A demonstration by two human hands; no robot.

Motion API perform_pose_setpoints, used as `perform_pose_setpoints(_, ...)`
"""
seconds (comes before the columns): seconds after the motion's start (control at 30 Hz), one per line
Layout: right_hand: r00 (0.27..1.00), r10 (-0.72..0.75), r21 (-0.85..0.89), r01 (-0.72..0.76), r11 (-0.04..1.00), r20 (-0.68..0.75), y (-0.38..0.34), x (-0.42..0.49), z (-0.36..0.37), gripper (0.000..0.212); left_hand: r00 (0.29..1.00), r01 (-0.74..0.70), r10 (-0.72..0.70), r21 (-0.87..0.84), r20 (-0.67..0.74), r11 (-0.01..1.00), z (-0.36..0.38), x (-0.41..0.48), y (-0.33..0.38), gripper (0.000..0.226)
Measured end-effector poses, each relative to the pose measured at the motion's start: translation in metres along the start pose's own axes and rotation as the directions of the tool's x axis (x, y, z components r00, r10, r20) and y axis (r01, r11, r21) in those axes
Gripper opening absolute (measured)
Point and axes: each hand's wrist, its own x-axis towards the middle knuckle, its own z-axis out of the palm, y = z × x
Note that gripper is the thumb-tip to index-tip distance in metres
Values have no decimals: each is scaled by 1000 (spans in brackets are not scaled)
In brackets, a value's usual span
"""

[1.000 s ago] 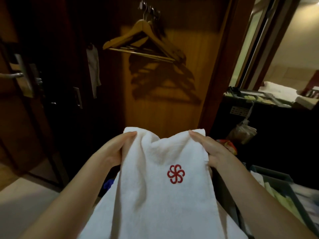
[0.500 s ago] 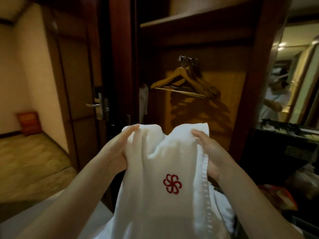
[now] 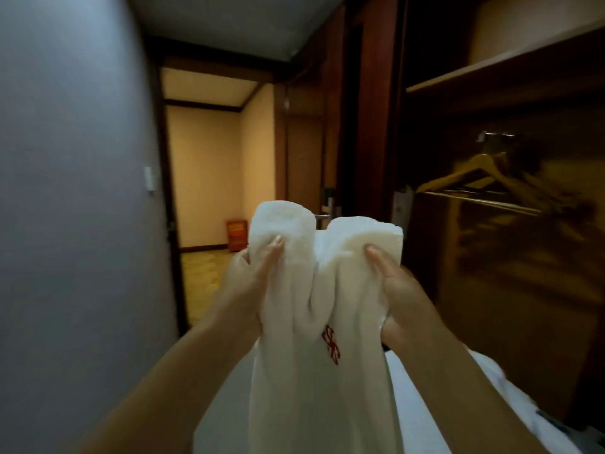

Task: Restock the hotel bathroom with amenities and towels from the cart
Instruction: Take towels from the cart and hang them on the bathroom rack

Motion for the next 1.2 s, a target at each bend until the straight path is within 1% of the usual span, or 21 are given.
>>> perform_pose_setpoints(0.1,987,-20,28,16,999,162,13,-16,41,35,997,-43,44,21,-62,999,-30,-26,19,36)
perform_pose_setpoints(0.17,979,-3,32,-3,999,203,24,-27,66,38,994,-67,70,40,-81,997,-49,-46,30,37)
perform_pose_setpoints(0.2,979,0,29,-6,1000,205,28,-32,76,37,992,-81,85,55,-89,995,-57,-54,36,36)
perform_pose_setpoints(0.27,966,17,13,-22,1000,256,39,-44,102,35,984,-107,121,107,-131,989,-80,-74,47,36)
perform_pose_setpoints(0.37,943,31,-18,-27,999,333,54,-63,138,31,980,-128,155,198,-127,972,-114,-101,69,38)
perform_pose_setpoints(0.43,923,35,-4,-36,999,382,63,-75,161,25,970,-163,202,253,-137,954,-135,-119,84,30)
perform_pose_setpoints(0.5,901,36,26,-52,998,433,74,-88,185,20,959,-199,247,294,-136,935,-156,-138,97,27)
perform_pose_setpoints(0.6,868,59,59,-101,993,493,92,-113,220,23,951,-209,270,334,-150,919,-189,-166,114,26)
perform_pose_setpoints(0.7,846,83,33,-118,992,526,111,-142,257,23,941,-202,283,362,-185,910,-229,-195,130,24)
perform_pose_setpoints(0.77,834,85,6,-105,994,545,121,-162,282,23,932,-200,290,360,-216,911,-255,-213,140,18)
perform_pose_setpoints(0.87,836,77,-20,-78,997,544,137,-192,318,18,921,-175,277,345,-273,922,-294,-240,152,9)
perform_pose_setpoints(1.0,844,97,-91,-57,994,528,172,-223,361,11,909,-136,256,346,-330,928,-347,-275,165,12)
perform_pose_setpoints(1.07,841,116,-131,-54,990,529,192,-236,381,9,891,-134,259,330,-372,934,-373,-289,168,11)
perform_pose_setpoints(1.2,824,162,-160,-89,983,543,236,-258,423,8,842,-111,254,309,-476,945,-426,-312,168,21)
